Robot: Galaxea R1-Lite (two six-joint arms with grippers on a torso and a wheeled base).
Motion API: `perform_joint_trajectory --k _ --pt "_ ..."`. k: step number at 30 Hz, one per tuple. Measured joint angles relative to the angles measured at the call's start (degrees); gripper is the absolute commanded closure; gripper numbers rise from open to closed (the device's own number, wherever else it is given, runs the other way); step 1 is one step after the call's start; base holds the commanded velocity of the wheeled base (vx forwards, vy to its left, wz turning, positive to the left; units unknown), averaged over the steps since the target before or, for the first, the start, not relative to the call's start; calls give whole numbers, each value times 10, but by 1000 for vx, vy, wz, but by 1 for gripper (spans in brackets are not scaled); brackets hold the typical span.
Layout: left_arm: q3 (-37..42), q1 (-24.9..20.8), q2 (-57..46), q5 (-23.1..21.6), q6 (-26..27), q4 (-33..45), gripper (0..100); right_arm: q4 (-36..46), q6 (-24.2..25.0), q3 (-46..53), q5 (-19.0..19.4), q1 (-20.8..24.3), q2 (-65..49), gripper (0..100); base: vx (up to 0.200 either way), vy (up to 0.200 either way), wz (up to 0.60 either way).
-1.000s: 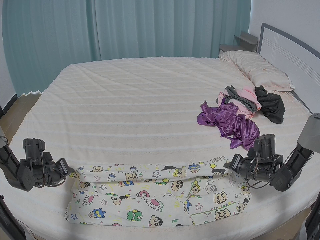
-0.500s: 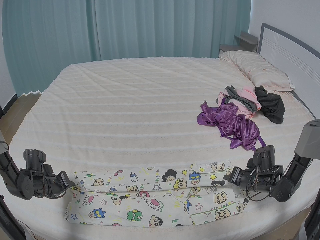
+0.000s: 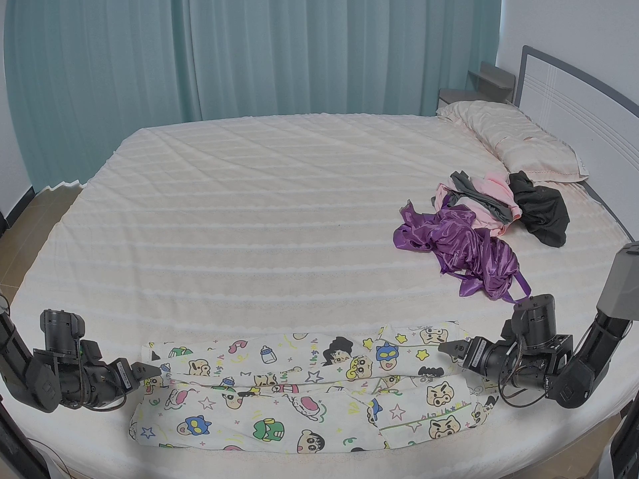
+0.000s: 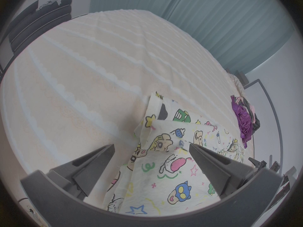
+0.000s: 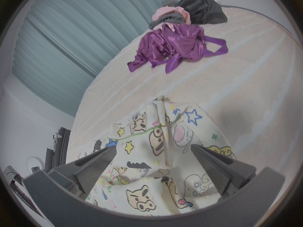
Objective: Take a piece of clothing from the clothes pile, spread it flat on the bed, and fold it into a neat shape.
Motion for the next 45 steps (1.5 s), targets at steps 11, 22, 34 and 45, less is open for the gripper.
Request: perform_joint_trajectory --k 11,22,34,45 --pt "-16 7 -76 1 -70 3 0 3 -1 -46 -9 18 -38 0 0 0 0" --pt "-71 -25 -90 12 -167 4 0 -2 44 -89 2 52 24 0 0 0 0" --pt "-140 -70 -28 113 -136 7 0 -4 50 -75 -2 34 68 0 0 0 0" --pt "-160 -75 40 93 -65 24 0 -4 53 -61 -3 27 70 0 0 0 0"
